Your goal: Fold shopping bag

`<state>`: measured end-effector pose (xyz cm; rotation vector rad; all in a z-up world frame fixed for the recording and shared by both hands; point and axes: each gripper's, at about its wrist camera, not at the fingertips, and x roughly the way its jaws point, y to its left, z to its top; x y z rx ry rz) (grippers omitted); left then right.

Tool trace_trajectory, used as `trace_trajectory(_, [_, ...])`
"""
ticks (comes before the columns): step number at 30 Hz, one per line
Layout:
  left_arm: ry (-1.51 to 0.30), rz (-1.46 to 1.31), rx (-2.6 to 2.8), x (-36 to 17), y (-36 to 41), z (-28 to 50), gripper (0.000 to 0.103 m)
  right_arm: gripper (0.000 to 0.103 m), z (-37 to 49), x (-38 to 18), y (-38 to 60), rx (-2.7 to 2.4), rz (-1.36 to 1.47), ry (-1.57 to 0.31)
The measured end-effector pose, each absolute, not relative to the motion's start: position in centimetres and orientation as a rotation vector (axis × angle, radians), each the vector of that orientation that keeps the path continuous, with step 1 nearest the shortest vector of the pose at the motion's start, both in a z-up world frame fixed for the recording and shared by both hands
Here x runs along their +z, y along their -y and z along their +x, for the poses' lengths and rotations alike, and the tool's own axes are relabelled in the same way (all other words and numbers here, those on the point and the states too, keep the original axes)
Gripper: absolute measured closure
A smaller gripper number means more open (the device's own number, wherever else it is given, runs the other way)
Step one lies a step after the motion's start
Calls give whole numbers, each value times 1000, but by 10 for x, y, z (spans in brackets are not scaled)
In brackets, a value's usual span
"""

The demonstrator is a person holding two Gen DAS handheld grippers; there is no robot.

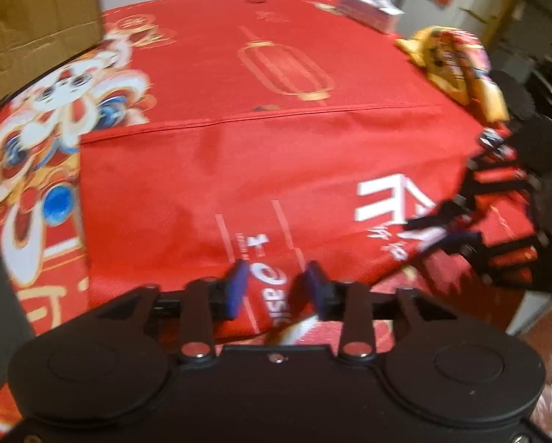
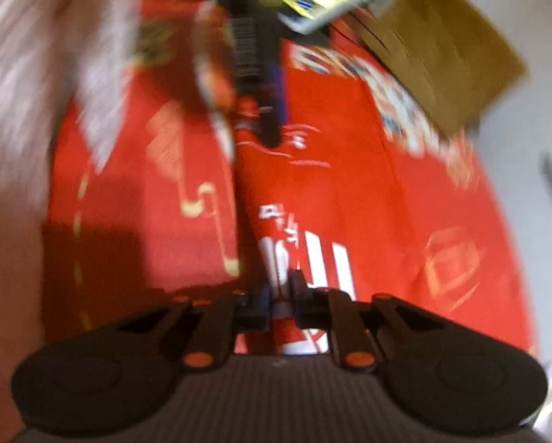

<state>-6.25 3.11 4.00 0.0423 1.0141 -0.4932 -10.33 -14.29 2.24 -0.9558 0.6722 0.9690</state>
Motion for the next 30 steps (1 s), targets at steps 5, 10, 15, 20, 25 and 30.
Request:
trace_trajectory(5, [-906, 271, -622, 49, -26, -78, 39, 90, -81, 29, 151, 1021, -818, -768])
trace_trajectory(10, [-772, 595, -738, 53, -19, -91, 37, 89, -50, 32, 161, 1067, -662, -887])
trace_trajectory(15, [-685, 808, -864, 49, -17, -97, 37, 89, -11, 33, 175, 1095, -405, -1055])
trace_trajectory(20, [-630, 838, -947, 47, -24, -91, 38, 89, 10, 29, 189, 1121, -233, -1168])
trace_trajectory(25, [-644, 892, -1034, 40, -25, -79, 47, 90, 32, 21, 196, 1135, -104, -1270])
trace_trajectory(30, [-654, 952, -1098, 31, -29, -71, 55, 90, 46, 16, 201, 1149, -23, -1342])
